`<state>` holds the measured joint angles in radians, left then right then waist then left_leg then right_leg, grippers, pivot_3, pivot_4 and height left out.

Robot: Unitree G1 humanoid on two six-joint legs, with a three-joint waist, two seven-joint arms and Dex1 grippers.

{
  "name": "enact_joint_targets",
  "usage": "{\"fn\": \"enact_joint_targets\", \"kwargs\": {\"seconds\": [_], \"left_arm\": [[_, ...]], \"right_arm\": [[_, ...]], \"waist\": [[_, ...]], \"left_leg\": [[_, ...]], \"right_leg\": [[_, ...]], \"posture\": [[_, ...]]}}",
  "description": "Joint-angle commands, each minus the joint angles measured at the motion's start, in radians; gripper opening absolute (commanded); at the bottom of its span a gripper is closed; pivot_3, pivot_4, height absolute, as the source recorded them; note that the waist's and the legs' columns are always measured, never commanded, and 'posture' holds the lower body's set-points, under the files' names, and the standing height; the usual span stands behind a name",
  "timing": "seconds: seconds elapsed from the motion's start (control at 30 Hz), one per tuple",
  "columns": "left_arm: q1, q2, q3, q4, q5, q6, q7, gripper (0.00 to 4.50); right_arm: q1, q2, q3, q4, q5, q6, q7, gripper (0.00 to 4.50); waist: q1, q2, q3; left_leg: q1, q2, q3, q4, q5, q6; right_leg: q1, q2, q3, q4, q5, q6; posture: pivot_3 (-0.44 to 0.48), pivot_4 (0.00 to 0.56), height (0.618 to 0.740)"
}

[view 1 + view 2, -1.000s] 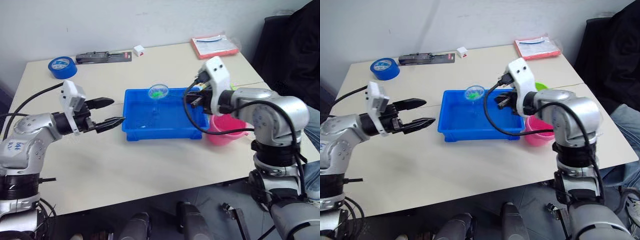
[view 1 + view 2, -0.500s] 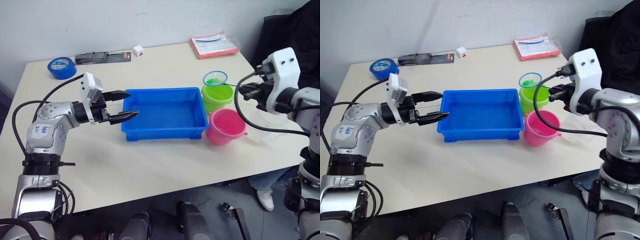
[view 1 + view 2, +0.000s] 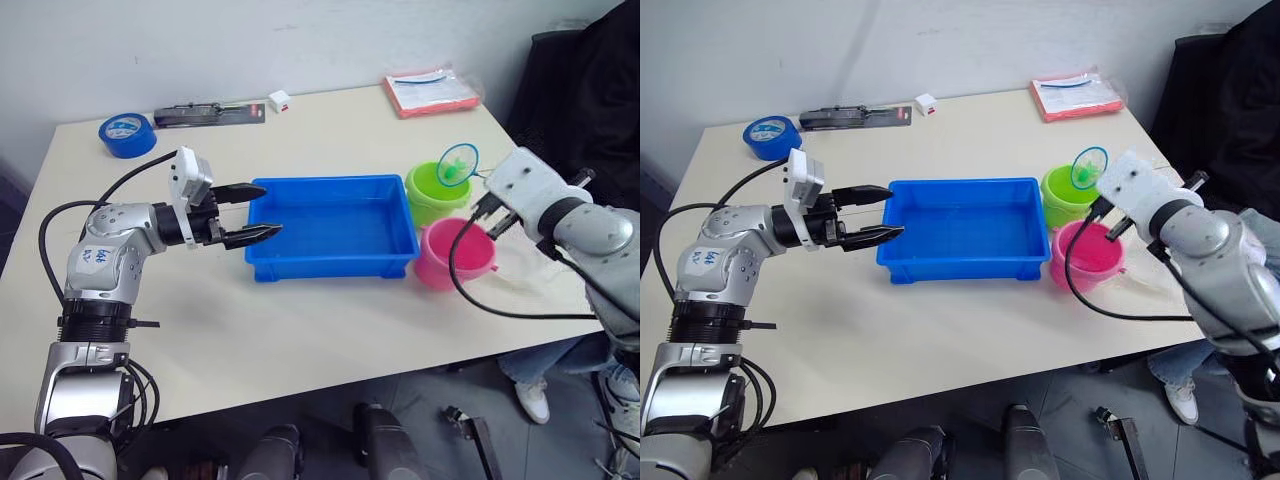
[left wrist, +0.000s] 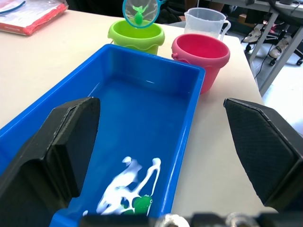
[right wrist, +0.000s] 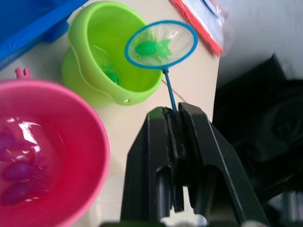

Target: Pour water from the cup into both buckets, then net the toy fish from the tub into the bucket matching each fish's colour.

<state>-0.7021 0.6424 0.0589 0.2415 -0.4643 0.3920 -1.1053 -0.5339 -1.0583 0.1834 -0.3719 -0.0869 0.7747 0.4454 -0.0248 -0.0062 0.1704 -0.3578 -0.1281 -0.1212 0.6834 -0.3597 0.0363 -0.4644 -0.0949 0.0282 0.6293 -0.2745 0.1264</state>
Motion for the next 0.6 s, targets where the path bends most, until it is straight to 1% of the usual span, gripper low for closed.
{"fn": "enact_joint_targets", "kwargs": {"seconds": [0.03,0.17,0.37,0.43,0.5,0.57,0.6], "left_arm": [[0.008,0.009,0.022,-0.048,-0.005,-0.004,0.003,4.5],[0.013,0.007,0.024,-0.057,-0.007,0.001,0.01,4.5],[0.02,0.004,0.025,-0.072,-0.011,0.013,0.018,4.5],[0.023,0.003,0.025,-0.078,-0.013,0.017,0.021,4.5],[0.026,0.003,0.026,-0.082,-0.015,0.02,0.023,4.5],[0.033,0.008,0.031,-0.089,-0.019,0.028,0.025,4.5],[0.039,0.014,0.037,-0.095,-0.022,0.036,0.027,4.5]], "right_arm": [[0.008,-0.076,0.054,0.003,-0.177,-0.165,-0.001,0.79],[0.028,-0.128,0.108,0.036,-0.344,-0.314,0.003,0.79],[0.059,-0.14,0.106,0.07,-0.521,-0.461,0.011,0.79],[0.063,-0.12,0.084,0.08,-0.545,-0.475,0.016,0.79],[0.052,-0.086,0.053,0.08,-0.529,-0.467,0.037,0.79],[0.014,-0.043,0.014,0.071,-0.486,-0.44,0.075,0.79],[-0.023,0.011,-0.019,0.059,-0.424,-0.385,0.114,0.79]], "waist": [[0.001,0.0,0.0],[0.001,0.0,0.0],[0.001,0.0,0.0],[0.001,0.0,0.0],[0.001,0.0,0.0],[-0.001,0.0,0.0],[-0.002,0.0,0.0]], "left_leg": [[0.0,0.0,0.0,0.0,0.0,0.0],[0.0,0.0,0.0,0.0,0.0,0.0],[0.0,0.0,0.001,0.0,0.0,0.0],[0.0,0.0,0.001,0.0,0.0,0.0],[0.0,0.0,0.001,0.0,0.0,0.0],[0.0,0.0,0.001,0.0,0.0,0.0],[0.0,0.0,0.001,0.0,0.0,0.0]], "right_leg": [[0.0,0.0,0.0,0.0,0.0,0.0],[0.0,0.0,0.0,0.0,0.0,0.0],[0.0,0.0,0.0,0.0,0.0,0.0],[0.0,0.001,0.0,0.0,0.0,0.0],[0.0,0.001,0.001,0.0,0.0,0.0],[0.0,0.001,0.001,0.0,0.0,0.0],[0.0,0.001,0.001,0.0,0.0,0.0]], "posture": [[0.0,0.15,0.74],[0.0,0.15,0.74],[0.0,0.15,0.74],[0.0,0.15,0.74],[0.0,0.15,0.74],[0.0,0.15,0.74],[0.0,0.15,0.74]]}}
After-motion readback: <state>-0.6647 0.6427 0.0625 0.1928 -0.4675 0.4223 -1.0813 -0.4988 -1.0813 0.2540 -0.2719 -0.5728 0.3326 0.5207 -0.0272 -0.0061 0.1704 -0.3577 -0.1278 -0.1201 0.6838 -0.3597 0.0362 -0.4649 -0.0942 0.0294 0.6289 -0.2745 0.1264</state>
